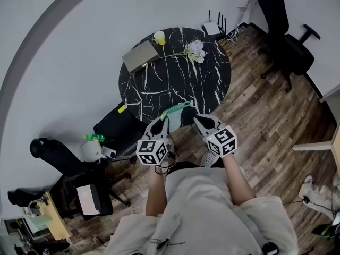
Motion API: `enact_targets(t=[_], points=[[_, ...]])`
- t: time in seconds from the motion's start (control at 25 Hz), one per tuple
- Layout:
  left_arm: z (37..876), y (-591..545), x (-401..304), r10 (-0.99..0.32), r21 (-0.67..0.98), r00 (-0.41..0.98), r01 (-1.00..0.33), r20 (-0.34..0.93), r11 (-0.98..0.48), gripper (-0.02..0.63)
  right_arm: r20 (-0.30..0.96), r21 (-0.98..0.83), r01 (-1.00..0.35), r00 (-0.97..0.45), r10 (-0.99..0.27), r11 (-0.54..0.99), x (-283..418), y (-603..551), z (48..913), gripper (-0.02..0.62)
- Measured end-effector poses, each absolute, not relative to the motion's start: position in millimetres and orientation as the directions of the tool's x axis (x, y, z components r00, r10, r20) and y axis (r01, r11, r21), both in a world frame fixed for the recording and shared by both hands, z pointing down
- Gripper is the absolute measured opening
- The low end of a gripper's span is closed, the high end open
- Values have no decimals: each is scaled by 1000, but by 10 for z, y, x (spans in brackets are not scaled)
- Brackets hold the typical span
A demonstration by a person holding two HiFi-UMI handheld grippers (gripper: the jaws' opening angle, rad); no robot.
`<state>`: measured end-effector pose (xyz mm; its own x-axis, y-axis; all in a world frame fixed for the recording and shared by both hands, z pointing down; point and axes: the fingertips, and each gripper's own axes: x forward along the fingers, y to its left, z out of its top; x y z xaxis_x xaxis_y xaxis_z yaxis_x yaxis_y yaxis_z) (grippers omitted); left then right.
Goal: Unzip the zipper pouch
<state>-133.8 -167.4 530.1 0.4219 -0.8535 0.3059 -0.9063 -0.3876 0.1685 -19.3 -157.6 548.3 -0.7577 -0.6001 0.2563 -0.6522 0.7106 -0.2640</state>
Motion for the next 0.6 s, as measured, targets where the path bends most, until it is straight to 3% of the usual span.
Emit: enact_targets(t=[0.6], points=[[5276, -1680, -1306, -846, 171, 436, -899, 306, -402, 37, 291, -212, -633, -768, -571, 744, -339, -1517, 5536, 3]])
